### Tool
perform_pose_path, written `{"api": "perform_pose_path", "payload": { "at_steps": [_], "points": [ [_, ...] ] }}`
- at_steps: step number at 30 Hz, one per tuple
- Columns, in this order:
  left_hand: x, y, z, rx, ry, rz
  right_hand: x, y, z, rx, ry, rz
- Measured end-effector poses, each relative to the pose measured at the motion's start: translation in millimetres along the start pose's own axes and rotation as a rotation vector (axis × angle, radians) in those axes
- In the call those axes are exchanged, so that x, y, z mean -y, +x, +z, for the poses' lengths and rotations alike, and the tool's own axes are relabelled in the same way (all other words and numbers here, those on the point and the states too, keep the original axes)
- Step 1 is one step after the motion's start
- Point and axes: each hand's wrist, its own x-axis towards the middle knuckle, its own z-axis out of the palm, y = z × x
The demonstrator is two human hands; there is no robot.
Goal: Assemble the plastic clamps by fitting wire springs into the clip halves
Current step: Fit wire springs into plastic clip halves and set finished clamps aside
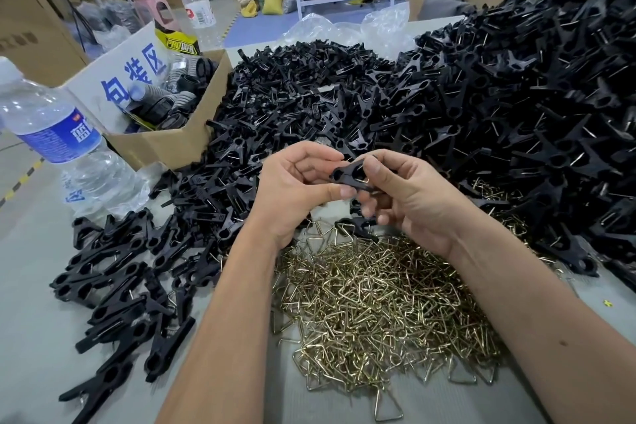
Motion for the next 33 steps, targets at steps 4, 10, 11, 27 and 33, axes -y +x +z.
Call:
{"api": "perform_pose_path", "payload": {
  "at_steps": [4,10,11,27,33],
  "points": [
    [-1,0,-8,0.013,0.018,-0.008,2,-3,-2,0.142,-0.020,-0.002],
    [-3,0,-13,0.051,0.028,-0.001,-2,0,-5,0.185,0.120,0.069],
    [-2,1,-14,0.061,0.021,0.003,-3,1,-7,0.184,0.161,0.081],
    [2,1,-9,0.043,-0.020,0.005,-2,5,-13,0.346,0.631,0.252],
    [4,1,-10,0.045,-0.002,0.009,-2,7,-17,0.347,0.745,0.314]
  ]
}}
